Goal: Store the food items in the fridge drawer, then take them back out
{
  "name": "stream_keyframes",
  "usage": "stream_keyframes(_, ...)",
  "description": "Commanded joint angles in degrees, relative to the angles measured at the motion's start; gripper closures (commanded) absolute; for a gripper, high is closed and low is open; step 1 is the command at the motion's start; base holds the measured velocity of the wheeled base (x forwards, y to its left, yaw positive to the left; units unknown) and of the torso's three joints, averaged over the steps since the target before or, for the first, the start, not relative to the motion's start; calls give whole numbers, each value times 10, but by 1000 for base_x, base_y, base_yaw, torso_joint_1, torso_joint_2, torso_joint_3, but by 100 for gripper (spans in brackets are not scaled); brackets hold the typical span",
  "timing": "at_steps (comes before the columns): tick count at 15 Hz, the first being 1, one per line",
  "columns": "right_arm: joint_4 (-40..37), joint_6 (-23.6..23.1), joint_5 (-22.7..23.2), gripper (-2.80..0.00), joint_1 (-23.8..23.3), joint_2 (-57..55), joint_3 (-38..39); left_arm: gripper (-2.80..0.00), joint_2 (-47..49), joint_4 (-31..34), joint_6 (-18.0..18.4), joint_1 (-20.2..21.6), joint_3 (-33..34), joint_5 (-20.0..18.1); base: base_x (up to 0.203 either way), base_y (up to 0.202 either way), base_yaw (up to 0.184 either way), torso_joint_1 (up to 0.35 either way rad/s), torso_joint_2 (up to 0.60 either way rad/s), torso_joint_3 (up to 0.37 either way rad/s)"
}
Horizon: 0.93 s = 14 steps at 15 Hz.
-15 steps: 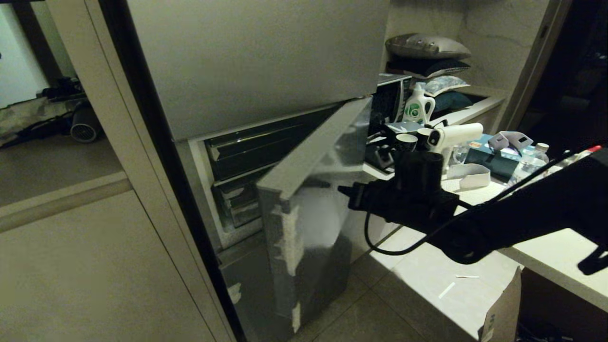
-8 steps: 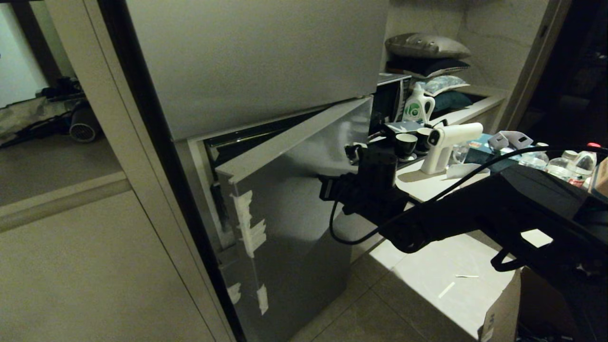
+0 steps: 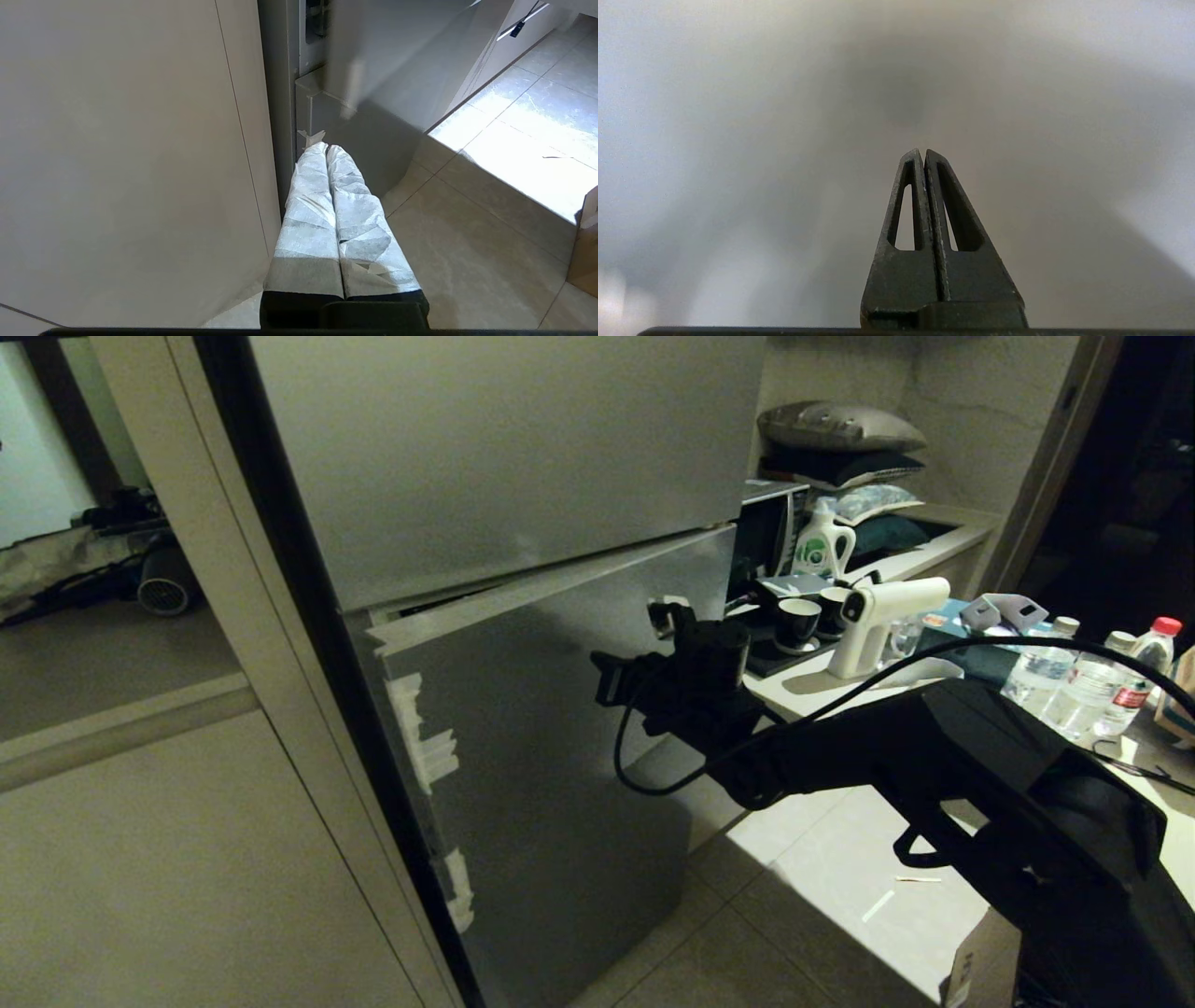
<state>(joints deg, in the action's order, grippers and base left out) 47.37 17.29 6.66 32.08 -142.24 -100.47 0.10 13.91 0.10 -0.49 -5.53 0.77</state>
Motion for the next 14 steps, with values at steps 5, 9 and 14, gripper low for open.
stream_keyframes(5,34,-25,8,0,1,15,52,0,1,1,0,0,0,0,0,0,0,0,0,0)
stream_keyframes(9,72,-37,6,0,13,90,186,0,1,1,0,0,0,0,0,0,0,0,0,0)
stream_keyframes(14,98,-130,-31,0,66,299,495,0,1,1,0,0,0,0,0,0,0,0,0,0)
